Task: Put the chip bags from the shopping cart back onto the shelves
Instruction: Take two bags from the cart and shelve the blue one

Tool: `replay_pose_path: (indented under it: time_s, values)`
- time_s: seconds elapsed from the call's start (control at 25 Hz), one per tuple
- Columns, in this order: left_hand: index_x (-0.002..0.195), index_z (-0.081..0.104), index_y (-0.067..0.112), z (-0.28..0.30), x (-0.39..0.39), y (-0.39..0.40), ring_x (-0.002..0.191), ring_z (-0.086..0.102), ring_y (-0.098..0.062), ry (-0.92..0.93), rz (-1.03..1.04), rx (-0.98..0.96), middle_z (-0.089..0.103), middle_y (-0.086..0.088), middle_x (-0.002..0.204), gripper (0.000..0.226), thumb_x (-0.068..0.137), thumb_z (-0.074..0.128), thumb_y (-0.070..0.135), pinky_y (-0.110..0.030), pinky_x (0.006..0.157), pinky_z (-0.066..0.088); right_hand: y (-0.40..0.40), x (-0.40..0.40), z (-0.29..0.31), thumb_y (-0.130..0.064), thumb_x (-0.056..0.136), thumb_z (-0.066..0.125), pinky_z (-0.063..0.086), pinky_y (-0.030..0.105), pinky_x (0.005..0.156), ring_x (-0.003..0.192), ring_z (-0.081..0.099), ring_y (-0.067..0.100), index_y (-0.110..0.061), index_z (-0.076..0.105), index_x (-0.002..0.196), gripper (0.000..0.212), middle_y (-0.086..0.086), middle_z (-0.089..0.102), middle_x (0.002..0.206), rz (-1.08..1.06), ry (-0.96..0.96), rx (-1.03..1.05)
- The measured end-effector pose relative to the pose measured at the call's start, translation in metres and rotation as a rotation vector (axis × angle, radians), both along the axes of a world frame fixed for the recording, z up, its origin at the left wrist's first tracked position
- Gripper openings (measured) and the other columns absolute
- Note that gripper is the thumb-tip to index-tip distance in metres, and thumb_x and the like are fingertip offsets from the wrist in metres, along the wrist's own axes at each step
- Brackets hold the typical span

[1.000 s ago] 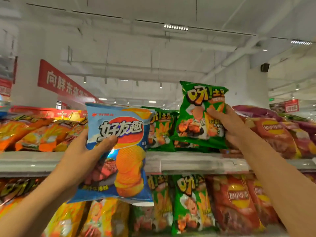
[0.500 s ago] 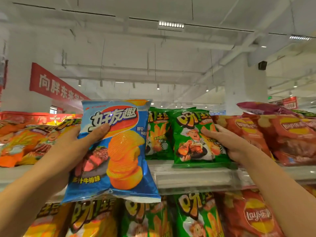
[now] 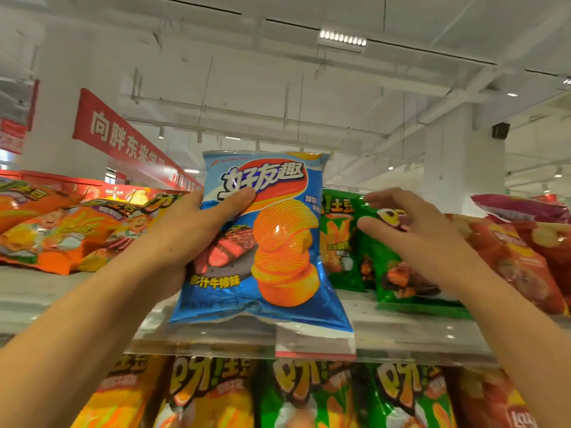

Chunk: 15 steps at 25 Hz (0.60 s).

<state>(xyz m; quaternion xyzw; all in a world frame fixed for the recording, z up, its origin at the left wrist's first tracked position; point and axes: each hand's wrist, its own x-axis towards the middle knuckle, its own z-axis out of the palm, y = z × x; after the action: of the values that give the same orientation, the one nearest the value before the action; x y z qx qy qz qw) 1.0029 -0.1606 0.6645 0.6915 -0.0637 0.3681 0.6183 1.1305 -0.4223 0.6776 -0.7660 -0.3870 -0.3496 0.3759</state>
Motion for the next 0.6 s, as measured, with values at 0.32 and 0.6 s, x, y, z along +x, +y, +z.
replay_pose_path:
  time_s: [0.32,0.6]
  values:
    - [0.111,0.070,0.016,0.000,-0.075,0.134,0.080,0.077,-0.018,-0.157,0.090,0.028,0.080,-0.001,0.093,0.029,0.090,0.071,0.035,-0.030,0.066,0.059,0.177,-0.084,-0.026,-0.036,0.090,0.063,0.042,0.007,0.094,0.117,0.056,-0.006,-0.033,0.062,0.129,0.038,-0.019,0.064,0.125,0.201,-0.079,-0.255]
    - [0.118,0.067,0.017,0.007,-0.201,0.366,0.086,0.077,-0.016,-0.306,0.260,-0.016,0.079,0.002,0.100,0.035,0.086,0.077,0.025,-0.028,0.065,0.059,0.396,-0.201,-0.046,-0.049,0.095,0.053,0.046,0.011,0.086,0.105,0.063,-0.009,-0.044,0.059,0.127,0.032,-0.030,0.069,0.114,0.406,-0.032,-0.309]
